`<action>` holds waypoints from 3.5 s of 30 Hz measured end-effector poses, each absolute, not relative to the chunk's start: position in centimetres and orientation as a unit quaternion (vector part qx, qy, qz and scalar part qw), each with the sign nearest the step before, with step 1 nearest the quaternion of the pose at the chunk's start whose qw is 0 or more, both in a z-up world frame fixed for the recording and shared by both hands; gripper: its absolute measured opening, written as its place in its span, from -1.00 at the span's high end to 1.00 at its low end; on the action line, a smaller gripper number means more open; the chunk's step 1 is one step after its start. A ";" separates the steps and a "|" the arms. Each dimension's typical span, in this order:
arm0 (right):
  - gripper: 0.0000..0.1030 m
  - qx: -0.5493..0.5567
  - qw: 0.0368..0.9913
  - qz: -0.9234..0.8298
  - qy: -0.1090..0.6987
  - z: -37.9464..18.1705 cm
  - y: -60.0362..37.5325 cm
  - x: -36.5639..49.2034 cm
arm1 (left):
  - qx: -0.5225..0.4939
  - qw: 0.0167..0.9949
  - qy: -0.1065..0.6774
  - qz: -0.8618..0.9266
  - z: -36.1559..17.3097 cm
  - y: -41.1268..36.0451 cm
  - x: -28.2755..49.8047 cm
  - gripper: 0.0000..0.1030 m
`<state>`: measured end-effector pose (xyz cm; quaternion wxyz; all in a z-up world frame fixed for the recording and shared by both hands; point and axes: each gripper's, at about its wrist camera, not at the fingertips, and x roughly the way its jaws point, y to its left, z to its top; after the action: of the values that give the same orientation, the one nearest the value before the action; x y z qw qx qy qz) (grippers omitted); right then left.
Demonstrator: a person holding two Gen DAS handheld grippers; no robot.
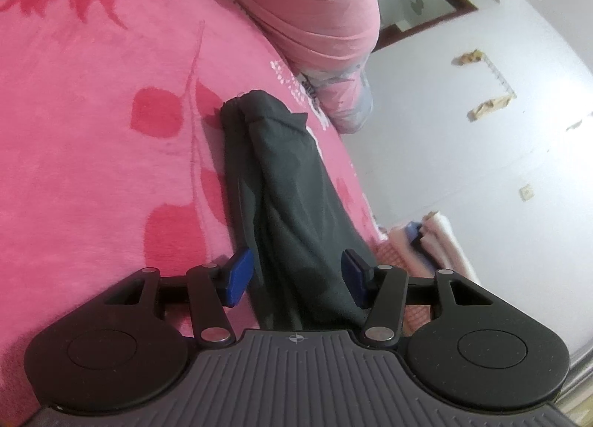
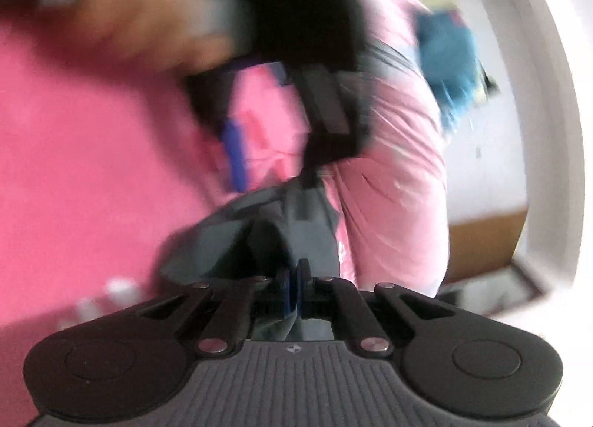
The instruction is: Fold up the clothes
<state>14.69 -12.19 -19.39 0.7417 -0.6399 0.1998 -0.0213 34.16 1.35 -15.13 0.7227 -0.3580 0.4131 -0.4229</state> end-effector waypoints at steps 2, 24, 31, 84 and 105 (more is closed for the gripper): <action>0.96 -0.675 0.712 -0.022 0.194 -20.7 -12.1 14.6 | -0.359 0.722 0.411 -0.424 -15.1 1.4 34.1 -0.02; 0.09 -0.587 0.771 0.033 0.246 -15.2 -13.9 15.8 | -0.386 0.673 0.407 -0.482 -15.2 -0.1 33.9 0.01; 0.21 -0.386 0.867 0.113 0.294 -8.4 -17.1 15.2 | -0.350 0.687 0.437 -0.464 -15.9 -1.3 34.0 0.16; -0.11 0.476 0.811 0.047 0.338 -15.9 -52.5 20.6 | -0.412 0.793 0.376 -0.246 -15.8 -4.0 19.7 0.07; 0.92 0.537 0.797 -0.004 0.277 -13.7 -49.6 9.8 | -0.442 0.781 0.373 -0.235 -13.4 0.2 16.1 0.96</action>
<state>9.80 -49.58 -13.70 0.7967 0.5374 0.2767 -0.0039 16.12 0.15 -13.39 0.7811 -0.4423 0.3731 -0.2347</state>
